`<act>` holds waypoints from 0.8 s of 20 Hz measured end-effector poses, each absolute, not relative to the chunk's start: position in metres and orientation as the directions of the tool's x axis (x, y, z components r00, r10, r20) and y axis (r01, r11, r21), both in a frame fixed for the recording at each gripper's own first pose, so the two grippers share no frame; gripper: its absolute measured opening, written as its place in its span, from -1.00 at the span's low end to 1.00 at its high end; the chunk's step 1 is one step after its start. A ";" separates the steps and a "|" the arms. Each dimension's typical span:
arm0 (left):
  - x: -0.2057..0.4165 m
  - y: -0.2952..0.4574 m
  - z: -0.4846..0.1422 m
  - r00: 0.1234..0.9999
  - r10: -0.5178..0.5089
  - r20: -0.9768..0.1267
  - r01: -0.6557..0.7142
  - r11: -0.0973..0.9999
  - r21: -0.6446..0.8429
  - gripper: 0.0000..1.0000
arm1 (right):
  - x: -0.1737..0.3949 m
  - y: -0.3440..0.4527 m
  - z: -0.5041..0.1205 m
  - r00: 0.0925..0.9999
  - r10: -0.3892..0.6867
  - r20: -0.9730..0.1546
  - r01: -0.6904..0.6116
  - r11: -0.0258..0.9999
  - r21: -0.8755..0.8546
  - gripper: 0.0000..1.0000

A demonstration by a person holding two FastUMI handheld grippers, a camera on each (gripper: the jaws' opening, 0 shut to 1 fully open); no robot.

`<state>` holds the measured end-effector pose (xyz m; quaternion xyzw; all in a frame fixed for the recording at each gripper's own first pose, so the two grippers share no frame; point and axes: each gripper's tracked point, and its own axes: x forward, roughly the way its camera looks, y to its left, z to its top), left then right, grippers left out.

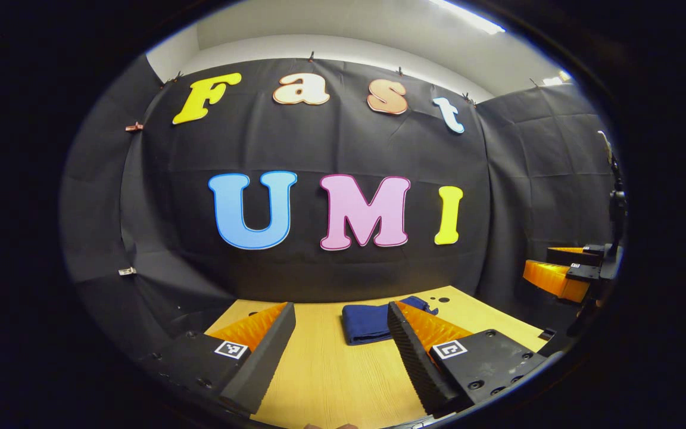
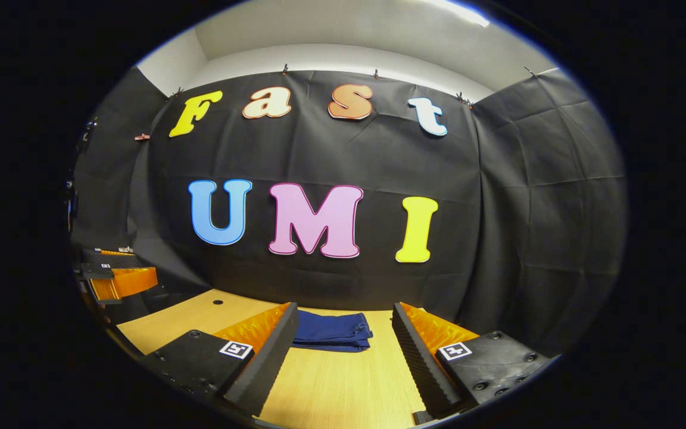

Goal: Grasp the waist and the cuffs of the jeans and fold them to make the two legs overlap; first hold the waist and fold one-third of the jeans toward the cuffs, then hold the cuffs and fold the remaining one-third in the same direction to finish folding.

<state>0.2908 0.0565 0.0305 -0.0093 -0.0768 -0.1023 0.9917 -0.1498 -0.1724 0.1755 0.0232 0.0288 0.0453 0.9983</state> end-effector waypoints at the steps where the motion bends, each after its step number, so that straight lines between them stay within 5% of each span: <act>1: 0.292 0.057 0.028 0.968 -0.203 0.150 0.206 0.979 -0.005 0.93 | -0.149 -0.173 0.173 0.994 0.086 -0.060 -0.083 0.995 0.049 0.93; 16: 0.308 0.074 0.015 0.969 -0.204 0.137 0.209 0.978 -0.018 0.94 | -0.145 -0.154 0.172 0.995 0.079 -0.064 -0.078 0.997 0.013 0.87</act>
